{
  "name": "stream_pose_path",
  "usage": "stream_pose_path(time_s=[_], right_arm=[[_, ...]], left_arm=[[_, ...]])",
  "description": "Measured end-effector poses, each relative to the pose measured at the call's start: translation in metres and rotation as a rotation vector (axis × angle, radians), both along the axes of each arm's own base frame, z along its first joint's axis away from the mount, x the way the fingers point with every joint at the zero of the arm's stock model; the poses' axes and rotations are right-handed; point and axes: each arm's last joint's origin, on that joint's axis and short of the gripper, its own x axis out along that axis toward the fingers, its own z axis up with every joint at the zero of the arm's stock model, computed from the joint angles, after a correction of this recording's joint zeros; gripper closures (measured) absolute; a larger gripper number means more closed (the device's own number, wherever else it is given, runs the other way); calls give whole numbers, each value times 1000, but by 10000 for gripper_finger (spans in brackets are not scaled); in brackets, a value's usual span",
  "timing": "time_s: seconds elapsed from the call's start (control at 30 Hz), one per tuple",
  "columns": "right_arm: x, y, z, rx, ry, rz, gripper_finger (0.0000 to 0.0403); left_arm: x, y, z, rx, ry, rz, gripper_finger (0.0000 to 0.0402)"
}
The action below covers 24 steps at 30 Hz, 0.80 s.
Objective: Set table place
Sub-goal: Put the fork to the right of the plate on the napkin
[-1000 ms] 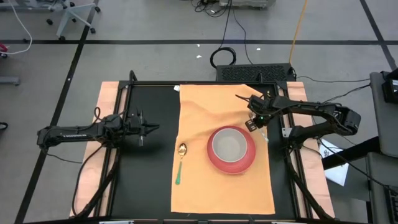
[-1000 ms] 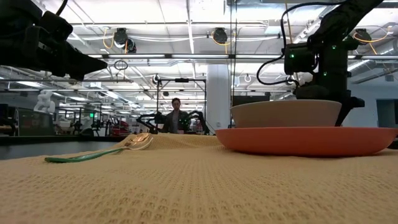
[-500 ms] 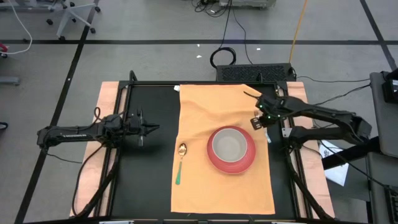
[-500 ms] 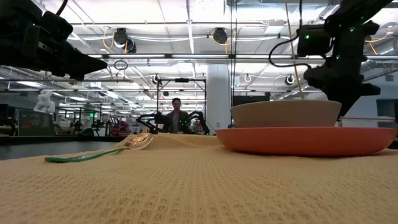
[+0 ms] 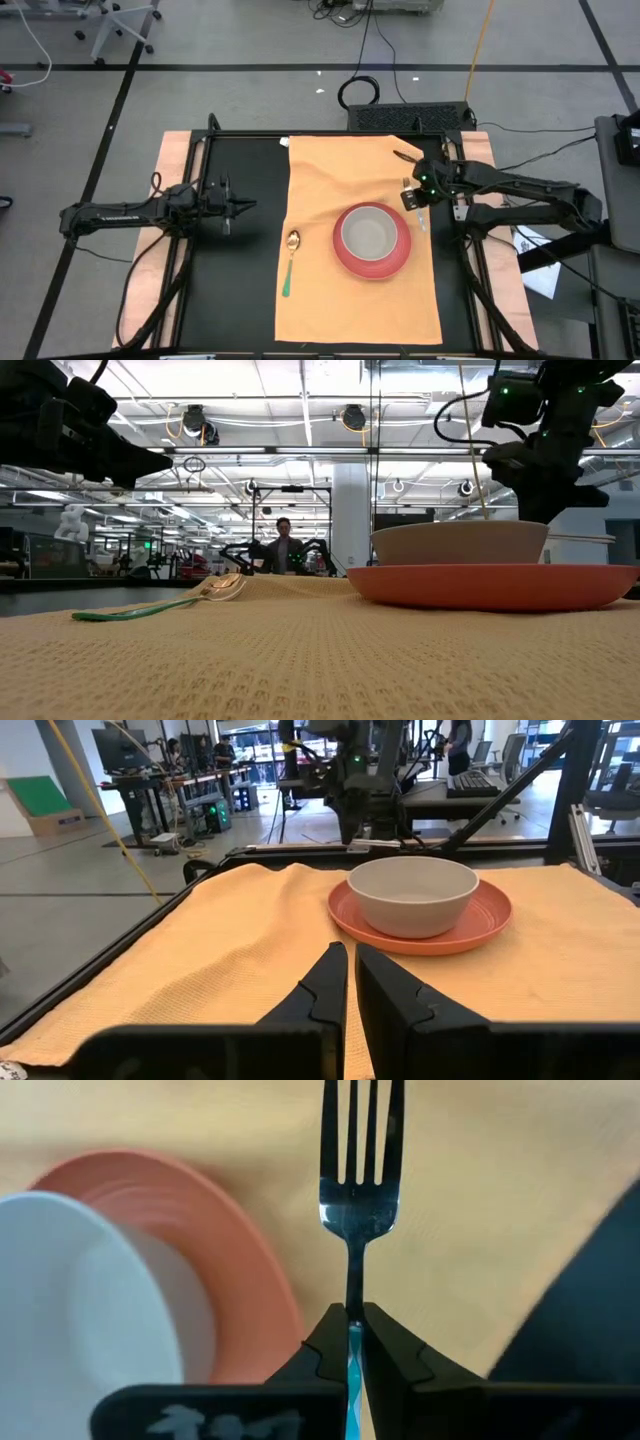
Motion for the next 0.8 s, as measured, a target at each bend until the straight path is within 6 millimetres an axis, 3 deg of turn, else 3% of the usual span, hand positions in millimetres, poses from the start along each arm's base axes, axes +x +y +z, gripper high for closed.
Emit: stream_pose_path(time_s=[0.8], right_arm=[[17,32,4,48,-101,-20,400]], left_arm=[[0,0,0,-6,0,0,371]])
